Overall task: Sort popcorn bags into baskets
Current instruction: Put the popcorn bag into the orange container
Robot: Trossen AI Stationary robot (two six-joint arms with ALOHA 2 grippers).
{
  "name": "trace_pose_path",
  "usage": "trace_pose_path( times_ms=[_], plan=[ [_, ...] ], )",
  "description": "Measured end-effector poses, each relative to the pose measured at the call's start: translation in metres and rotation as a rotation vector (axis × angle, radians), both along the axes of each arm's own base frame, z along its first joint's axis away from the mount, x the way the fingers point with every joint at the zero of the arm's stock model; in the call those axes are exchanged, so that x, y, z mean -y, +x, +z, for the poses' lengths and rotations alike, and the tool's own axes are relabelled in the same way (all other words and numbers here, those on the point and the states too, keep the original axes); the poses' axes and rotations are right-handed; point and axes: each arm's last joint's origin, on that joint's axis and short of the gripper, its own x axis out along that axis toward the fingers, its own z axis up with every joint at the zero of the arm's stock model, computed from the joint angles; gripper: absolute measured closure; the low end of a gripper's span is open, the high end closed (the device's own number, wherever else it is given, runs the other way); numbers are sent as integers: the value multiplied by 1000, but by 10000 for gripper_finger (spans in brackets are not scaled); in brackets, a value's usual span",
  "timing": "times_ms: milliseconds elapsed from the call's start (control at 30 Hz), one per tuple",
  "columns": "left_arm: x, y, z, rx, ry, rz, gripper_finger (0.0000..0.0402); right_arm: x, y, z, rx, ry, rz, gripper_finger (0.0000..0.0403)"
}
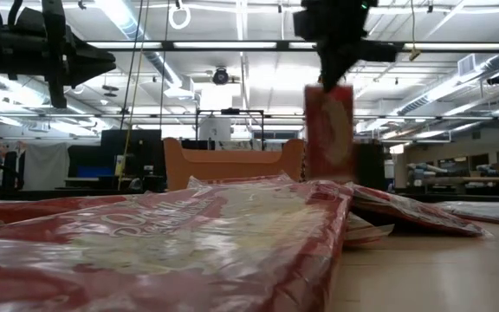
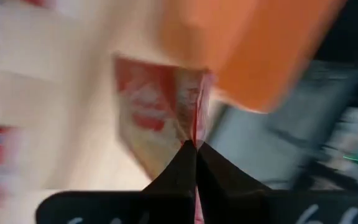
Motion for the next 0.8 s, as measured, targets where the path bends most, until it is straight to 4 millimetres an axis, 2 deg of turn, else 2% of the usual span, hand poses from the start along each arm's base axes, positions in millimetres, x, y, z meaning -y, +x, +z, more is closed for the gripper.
trace_pose_path(
  times_ms=[133, 300, 533, 667, 800],
  plan=[
    [0, 0, 0, 0, 0, 0, 328, 15, 4, 27, 5, -176, 33, 394],
    [0, 0, 0, 0, 0, 0, 328, 37, 7, 52, 4, -275, 42, 395],
    [0, 0, 0, 0, 0, 0, 328, 65, 16, 64, -13, -353, 104, 395],
    [0, 0, 0, 0, 0, 0, 328, 78, 24, 72, 48, -398, 121, 395],
    [0, 0, 0, -1, 0, 0, 328, 86, 29, 75, 135, -330, 195, 395]
  ],
)
